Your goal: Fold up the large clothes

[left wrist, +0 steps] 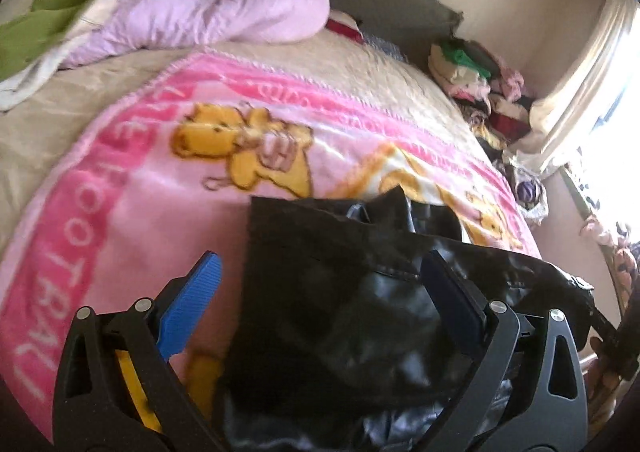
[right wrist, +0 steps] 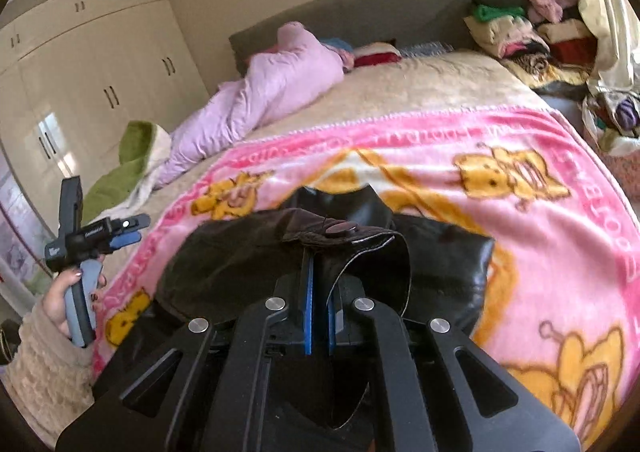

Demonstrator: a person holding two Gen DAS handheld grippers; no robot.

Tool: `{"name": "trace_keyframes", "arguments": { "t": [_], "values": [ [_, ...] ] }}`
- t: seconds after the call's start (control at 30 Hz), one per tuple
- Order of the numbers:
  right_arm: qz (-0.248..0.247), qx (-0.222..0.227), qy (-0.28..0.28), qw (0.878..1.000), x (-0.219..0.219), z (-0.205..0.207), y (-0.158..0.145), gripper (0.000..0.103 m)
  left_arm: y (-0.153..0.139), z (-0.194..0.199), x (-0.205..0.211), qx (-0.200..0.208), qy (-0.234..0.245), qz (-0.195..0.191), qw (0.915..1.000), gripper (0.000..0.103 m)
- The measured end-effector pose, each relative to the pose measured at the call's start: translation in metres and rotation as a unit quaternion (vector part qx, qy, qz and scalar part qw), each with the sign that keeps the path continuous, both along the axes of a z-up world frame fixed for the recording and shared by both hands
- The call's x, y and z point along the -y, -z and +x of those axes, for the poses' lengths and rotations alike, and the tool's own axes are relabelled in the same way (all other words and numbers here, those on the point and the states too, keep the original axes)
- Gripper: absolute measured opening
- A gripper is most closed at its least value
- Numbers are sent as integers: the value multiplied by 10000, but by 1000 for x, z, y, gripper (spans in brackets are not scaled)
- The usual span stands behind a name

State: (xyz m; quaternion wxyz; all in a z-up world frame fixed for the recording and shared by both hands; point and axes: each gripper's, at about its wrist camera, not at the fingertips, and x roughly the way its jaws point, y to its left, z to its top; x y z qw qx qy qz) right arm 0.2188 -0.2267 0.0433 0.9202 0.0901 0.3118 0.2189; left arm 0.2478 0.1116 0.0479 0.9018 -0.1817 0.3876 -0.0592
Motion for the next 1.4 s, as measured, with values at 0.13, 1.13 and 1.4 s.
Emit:
{"name": "trace_keyframes", "arguments": {
  "t": [0.13, 1.13, 1.4],
  "values": [
    [-46, -163, 52, 9998, 1, 2, 16, 4, 27, 19, 23, -317, 269, -45, 9991, 47],
    [-1596, -775, 674, 9818, -63, 63, 74, 38, 96, 28, 62, -850, 842, 527, 9914, 10],
    [-1741, -1148, 683, 9756, -55, 75, 119, 37, 98, 30, 59, -841, 867, 456, 9916, 6]
  ]
}}
